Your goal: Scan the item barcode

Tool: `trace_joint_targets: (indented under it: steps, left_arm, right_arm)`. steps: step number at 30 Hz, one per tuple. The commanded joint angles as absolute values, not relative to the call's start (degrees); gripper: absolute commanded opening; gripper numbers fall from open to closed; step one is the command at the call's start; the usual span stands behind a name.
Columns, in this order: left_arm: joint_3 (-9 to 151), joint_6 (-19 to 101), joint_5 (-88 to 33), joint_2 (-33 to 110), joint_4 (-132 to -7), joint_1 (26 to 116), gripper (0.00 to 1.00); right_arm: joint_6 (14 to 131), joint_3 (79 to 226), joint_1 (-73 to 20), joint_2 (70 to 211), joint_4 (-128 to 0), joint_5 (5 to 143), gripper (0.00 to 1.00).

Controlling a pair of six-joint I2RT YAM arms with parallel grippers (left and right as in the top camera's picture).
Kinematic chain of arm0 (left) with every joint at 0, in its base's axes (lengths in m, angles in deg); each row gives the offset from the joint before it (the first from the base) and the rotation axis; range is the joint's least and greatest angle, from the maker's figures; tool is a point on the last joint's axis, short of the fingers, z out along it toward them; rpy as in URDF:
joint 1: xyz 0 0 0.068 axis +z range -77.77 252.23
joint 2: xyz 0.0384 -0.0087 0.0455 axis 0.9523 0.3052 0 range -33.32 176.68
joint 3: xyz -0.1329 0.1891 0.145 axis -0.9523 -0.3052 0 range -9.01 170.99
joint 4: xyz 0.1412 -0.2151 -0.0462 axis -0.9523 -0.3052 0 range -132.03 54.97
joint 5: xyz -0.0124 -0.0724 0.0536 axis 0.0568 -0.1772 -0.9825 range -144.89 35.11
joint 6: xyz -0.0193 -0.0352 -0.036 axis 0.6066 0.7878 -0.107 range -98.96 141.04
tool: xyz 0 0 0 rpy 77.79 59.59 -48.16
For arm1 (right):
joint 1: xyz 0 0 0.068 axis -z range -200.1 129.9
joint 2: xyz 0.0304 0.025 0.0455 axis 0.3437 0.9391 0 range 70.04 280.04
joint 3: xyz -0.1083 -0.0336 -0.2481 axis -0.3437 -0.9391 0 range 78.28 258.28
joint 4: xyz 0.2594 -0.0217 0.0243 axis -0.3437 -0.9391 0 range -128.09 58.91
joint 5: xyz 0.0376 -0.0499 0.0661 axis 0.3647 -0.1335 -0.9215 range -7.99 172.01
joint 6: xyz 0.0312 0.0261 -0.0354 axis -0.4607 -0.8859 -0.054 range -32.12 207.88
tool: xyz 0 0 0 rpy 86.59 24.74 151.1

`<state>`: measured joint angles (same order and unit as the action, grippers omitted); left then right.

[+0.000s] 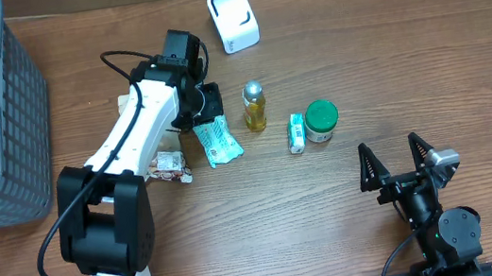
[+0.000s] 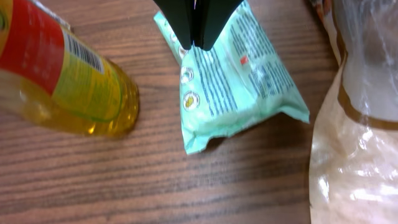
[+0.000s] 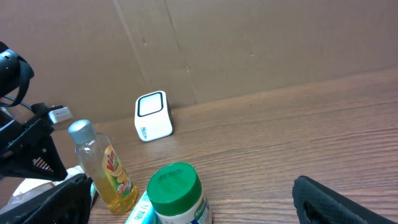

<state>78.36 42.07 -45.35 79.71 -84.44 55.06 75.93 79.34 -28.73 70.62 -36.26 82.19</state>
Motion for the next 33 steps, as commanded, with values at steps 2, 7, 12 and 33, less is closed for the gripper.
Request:
trace_joint_targets:
  steps: [2,7,12,33]
  left_arm:
    - [77.36,42.88,-46.4,83.47,-83.02,53.18,0.04]
    - [77.36,42.88,-46.71,88.48,-81.45,51.41,0.05]
    - [77.38,41.92,-46.62,92.83,-83.24,51.32,0.04]
    - [79.28,42.49,-62.53,70.34,-96.75,67.52,0.07]
  right_arm:
    - [76.35,78.73,-28.38,70.21,-35.93,81.89,1.0]
    - [76.35,78.73,-28.38,70.21,-35.93,81.89,1.0]
    - [76.35,78.73,-28.38,70.21,-35.93,81.89,1.0]
    - [76.35,78.73,-28.38,70.21,-35.93,81.89,1.0]
